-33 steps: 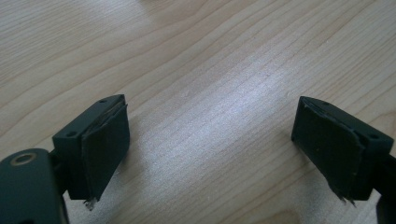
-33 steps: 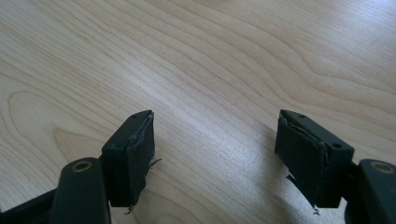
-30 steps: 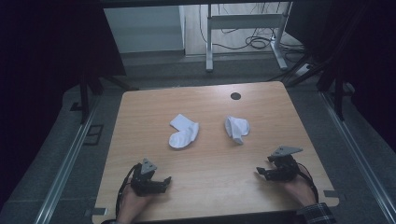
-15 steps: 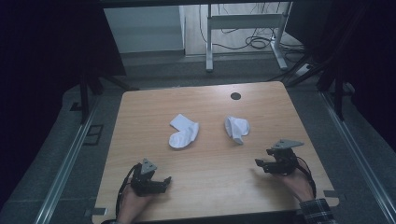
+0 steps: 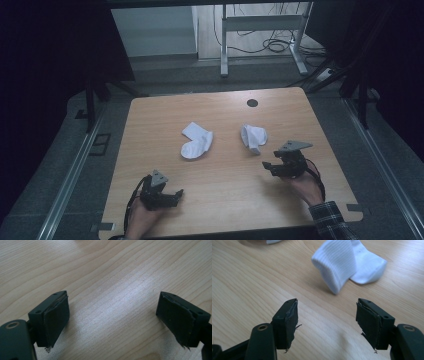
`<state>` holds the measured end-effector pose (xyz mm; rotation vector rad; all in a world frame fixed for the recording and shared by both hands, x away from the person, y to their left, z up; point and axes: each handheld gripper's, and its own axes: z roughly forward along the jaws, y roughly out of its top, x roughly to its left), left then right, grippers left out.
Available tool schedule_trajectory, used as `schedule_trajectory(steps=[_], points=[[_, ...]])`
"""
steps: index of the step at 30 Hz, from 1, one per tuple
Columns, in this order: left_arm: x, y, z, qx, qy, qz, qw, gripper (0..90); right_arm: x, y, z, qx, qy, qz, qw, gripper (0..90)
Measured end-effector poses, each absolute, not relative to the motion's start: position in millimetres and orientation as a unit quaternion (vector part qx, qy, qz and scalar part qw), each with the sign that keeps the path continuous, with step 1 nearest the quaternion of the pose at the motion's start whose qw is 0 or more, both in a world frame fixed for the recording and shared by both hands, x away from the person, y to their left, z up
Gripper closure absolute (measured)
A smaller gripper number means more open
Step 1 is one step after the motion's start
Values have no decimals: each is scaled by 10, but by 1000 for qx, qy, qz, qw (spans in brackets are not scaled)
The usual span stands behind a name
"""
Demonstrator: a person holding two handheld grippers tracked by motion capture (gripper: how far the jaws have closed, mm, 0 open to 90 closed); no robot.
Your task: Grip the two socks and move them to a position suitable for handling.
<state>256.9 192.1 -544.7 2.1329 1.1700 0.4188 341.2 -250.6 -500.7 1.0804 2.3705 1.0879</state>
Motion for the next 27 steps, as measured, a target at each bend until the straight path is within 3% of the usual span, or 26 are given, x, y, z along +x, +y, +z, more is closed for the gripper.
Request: schedule_trajectory(steps=[17,27], points=[[2568,1920,-5447,815,448,160,330,115,3765,-2119,-5075,398,820,383,150,307],[2567,1920,-5447,815,449,161,330,114,3913,-1906,-5198,398,827,350,190,333]])
